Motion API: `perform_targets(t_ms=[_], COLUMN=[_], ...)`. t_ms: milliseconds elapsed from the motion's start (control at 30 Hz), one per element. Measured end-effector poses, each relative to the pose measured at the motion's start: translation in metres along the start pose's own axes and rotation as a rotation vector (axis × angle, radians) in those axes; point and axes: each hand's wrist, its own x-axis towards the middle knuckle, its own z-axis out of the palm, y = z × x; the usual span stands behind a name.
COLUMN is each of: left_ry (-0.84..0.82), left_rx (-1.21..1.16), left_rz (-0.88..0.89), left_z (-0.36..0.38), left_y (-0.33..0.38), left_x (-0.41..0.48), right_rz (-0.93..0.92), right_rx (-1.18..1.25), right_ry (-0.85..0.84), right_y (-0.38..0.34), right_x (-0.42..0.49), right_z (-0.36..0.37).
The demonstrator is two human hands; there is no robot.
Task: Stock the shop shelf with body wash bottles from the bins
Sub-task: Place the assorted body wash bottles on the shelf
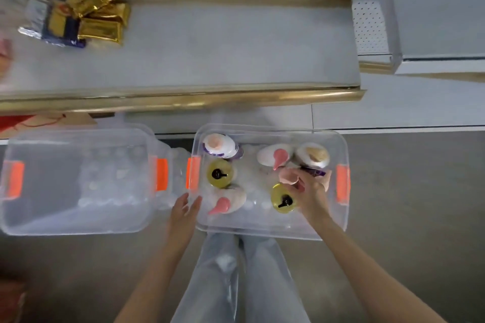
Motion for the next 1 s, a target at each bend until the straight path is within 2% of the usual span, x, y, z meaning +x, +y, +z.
perform_targets(t_ms=[167,367,633,800,1000], left_ry=[0.041,-0.037,-0.094,-0.16,-0.3], left_rx=[-0.033,-0.035,-0.036,-0.032,-0.001], left_rz=[-0.038,-0.045,0.016,0.146,0.431], left_z=[0.007,0.0,0.003,0.005,-0.01], left_y=[-0.002,-0.008,0.011,0.043,0.112], left_x=[0.009,0.007,-0.025,-0.048,-0.085], right_rz=[-0.039,-0.062,-0.122,-0.191,-0.523], right_rx=[-0.018,-0.046,0.088,0.1,-0.04], right_ry=[0.041,0.045,0.148,0.104,0.218], right_y=[0.005,0.004,-0.033,-0.085,-0.167], right_x=[0.007,-0.003,-0.033,-0.049,-0.074], right_z=[0.005,0.002,-0.041,-0.085,-0.135])
